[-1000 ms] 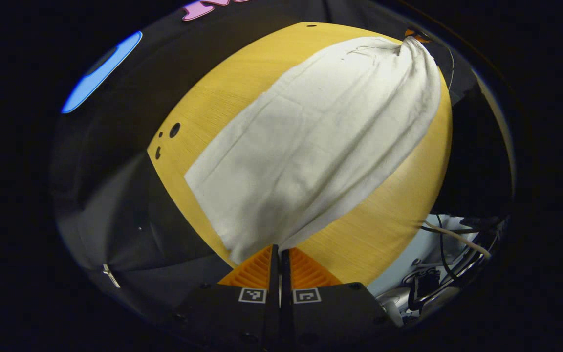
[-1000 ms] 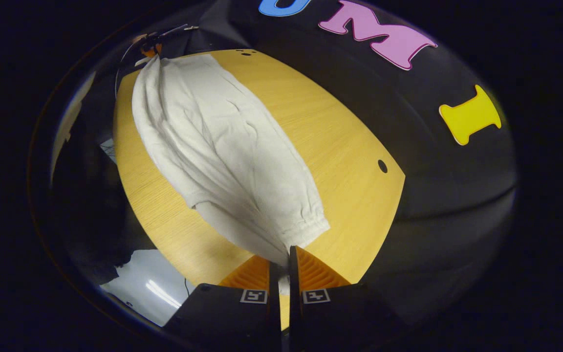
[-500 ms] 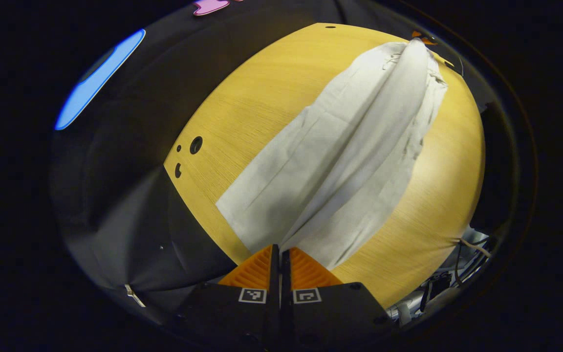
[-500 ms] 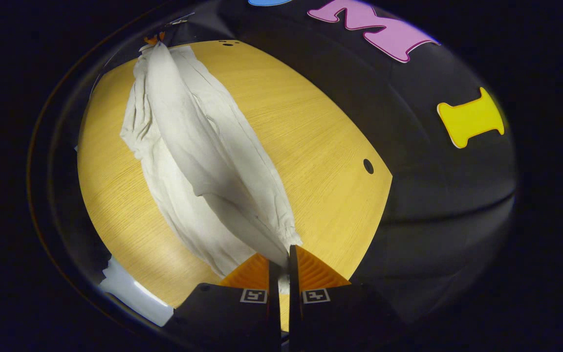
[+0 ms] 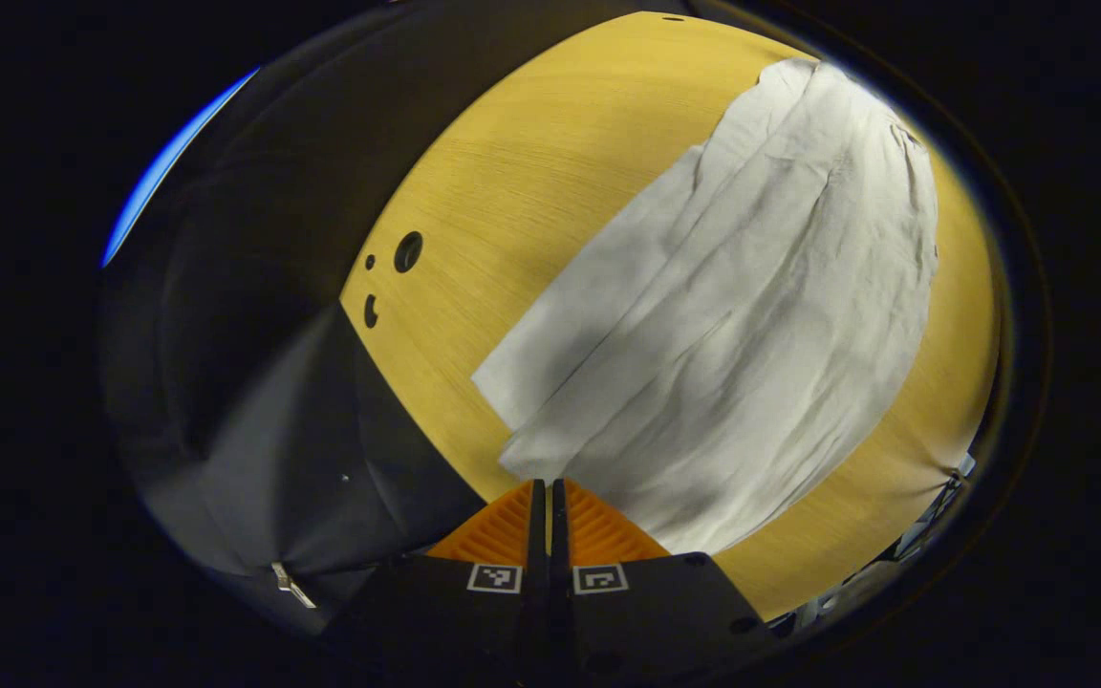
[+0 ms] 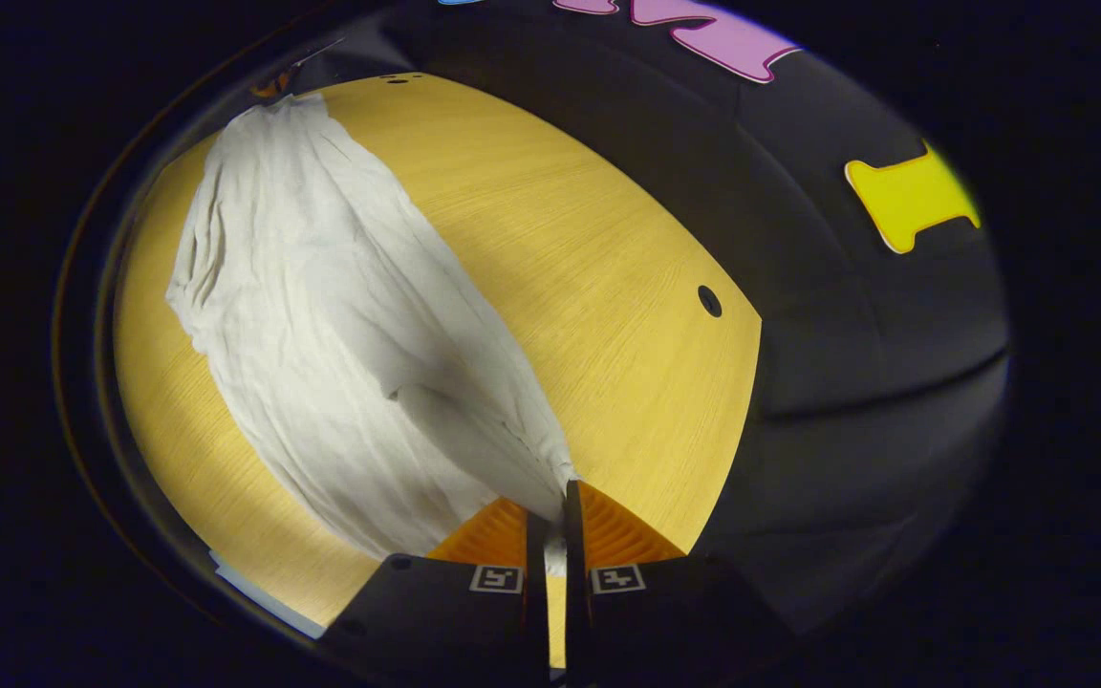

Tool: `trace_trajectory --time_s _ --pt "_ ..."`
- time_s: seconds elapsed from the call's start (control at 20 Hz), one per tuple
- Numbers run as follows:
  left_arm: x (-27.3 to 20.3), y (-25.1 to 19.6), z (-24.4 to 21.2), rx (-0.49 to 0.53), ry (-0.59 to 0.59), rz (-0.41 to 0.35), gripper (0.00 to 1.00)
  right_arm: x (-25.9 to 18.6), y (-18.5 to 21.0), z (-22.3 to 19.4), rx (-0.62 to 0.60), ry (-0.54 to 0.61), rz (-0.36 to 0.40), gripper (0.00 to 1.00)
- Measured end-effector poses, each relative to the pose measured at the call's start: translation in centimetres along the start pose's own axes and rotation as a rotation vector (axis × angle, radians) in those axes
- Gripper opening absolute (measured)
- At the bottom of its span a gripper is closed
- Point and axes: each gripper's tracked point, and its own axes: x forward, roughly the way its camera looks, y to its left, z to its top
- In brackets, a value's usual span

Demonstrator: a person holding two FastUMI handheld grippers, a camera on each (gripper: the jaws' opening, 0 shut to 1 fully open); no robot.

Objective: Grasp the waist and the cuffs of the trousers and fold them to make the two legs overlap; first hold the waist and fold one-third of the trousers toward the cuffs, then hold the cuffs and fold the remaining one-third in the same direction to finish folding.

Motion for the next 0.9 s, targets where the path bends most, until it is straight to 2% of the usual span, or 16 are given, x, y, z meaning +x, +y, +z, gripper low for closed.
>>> trace_trajectory --time_s 0.2,0.3,0.4,0.45,0.55,0.6,0.65,0.7,0.85,0.9 --pt "1.0 0.4 0.2 0.014 0.016 0.020 0.05 2.4 0.3 -1.1 -0.004 0.078 0.010 0.11" --pt "1.1 1.0 0.4 0.017 0.005 0.046 0.05 2.7 -0.2 -1.0 -0.009 0.095 -0.016 0.17" --pt "1.1 1.5 0.5 0.022 0.001 0.072 0.06 2.9 -1.7 -1.1 -0.019 0.112 -0.069 0.45" --pt "1.1 1.5 0.4 0.021 0.002 0.077 0.06 3.0 -1.8 -1.0 -0.005 0.109 -0.081 0.67" --pt "1.1 1.5 0.3 0.022 0.000 0.077 0.08 2.6 -2.3 -1.3 0.041 0.110 -0.087 0.78" --pt "1.2 1.4 0.3 0.018 -0.002 0.081 0.11 2.4 -2.4 -1.4 0.058 0.110 -0.093 0.80" --pt "1.1 1.3 0.2 0.015 -0.005 0.080 0.20 2.3 -2.6 -1.6 0.065 0.108 -0.102 0.81" --pt "1.0 1.1 0.2 0.013 -0.011 0.076 0.21 1.9 -2.7 -1.8 0.067 0.104 -0.109 0.84" --pt "0.6 0.7 -0.4 0.022 -0.023 0.085 0.56 0.1 -3.6 -2.7 0.054 0.095 -0.159 0.87" --pt "0.3 0.6 -0.8 0.021 -0.025 0.093 0.55 -0.5 -4.1 -3.1 0.043 0.094 -0.183 0.88"
